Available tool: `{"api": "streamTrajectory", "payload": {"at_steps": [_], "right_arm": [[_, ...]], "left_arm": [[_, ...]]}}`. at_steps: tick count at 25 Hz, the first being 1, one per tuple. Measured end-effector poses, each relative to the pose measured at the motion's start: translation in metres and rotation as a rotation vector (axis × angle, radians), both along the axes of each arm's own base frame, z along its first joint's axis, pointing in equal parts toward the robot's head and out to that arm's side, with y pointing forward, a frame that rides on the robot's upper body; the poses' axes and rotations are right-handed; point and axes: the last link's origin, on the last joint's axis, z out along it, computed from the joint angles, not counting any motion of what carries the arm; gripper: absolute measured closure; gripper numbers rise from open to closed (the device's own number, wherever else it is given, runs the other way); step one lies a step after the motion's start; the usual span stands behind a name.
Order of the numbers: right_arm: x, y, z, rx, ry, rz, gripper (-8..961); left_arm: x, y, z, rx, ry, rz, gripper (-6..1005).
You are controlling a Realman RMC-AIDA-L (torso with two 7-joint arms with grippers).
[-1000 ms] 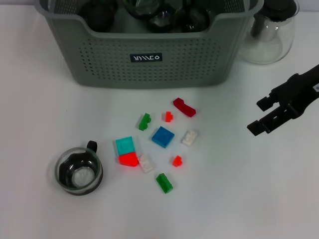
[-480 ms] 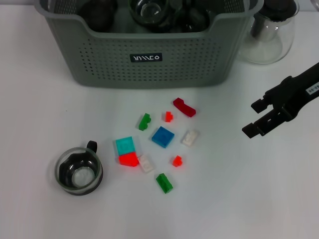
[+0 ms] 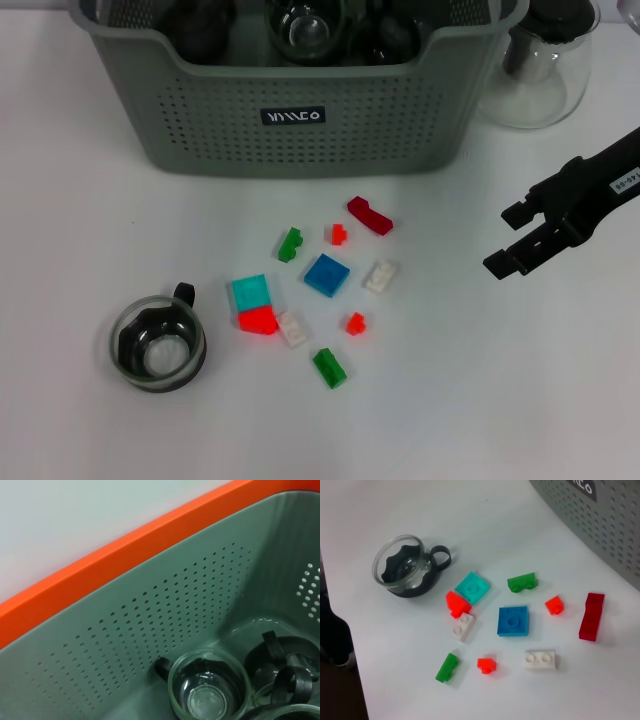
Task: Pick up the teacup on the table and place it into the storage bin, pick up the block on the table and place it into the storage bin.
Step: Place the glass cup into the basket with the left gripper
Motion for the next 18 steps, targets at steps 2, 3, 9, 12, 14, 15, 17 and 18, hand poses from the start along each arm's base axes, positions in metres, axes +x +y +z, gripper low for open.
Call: {"api": "streamTrajectory", "payload": {"at_steps": [2,3,9,12,14,15,17,18], "right_arm": [[0.0,0.0,0.0,0.001,0.0,0.001,22],[0.0,0.0,0.0,0.002,0.0,0.001,22],[0.0,0.0,0.0,0.002,0.0,0.002,22],[0.0,0.001,0.0,0.003,0.0,0.005,22],[0.0,0.001,0.0,0.004,0.0,0.005,22],[0.0,0.001,0.0,0.005,0.0,0.006,22],[0.0,0.001,0.0,0.006,0.0,0.006,22],[0.0,0.001,0.0,0.007,0.001,0.006,22]], "left_arm": [[0.001,0.0,-0.002,0.002,0.003,-0.006,938],[0.001,0.0,-0.003,0.004,0.003,-0.01,938],[0.002,-0.001,-0.008,0.008,0.004,-0.026,938],[0.001,-0.002,-0.011,0.011,0.005,-0.031,938],[-0.001,-0.002,-0.011,0.015,0.007,-0.033,938],[-0.001,-0.002,-0.011,0.015,0.007,-0.033,938],[-0.004,-0.003,-0.012,0.015,0.012,-0.032,937],[-0.004,-0.003,-0.013,0.014,0.012,-0.032,937]]}}
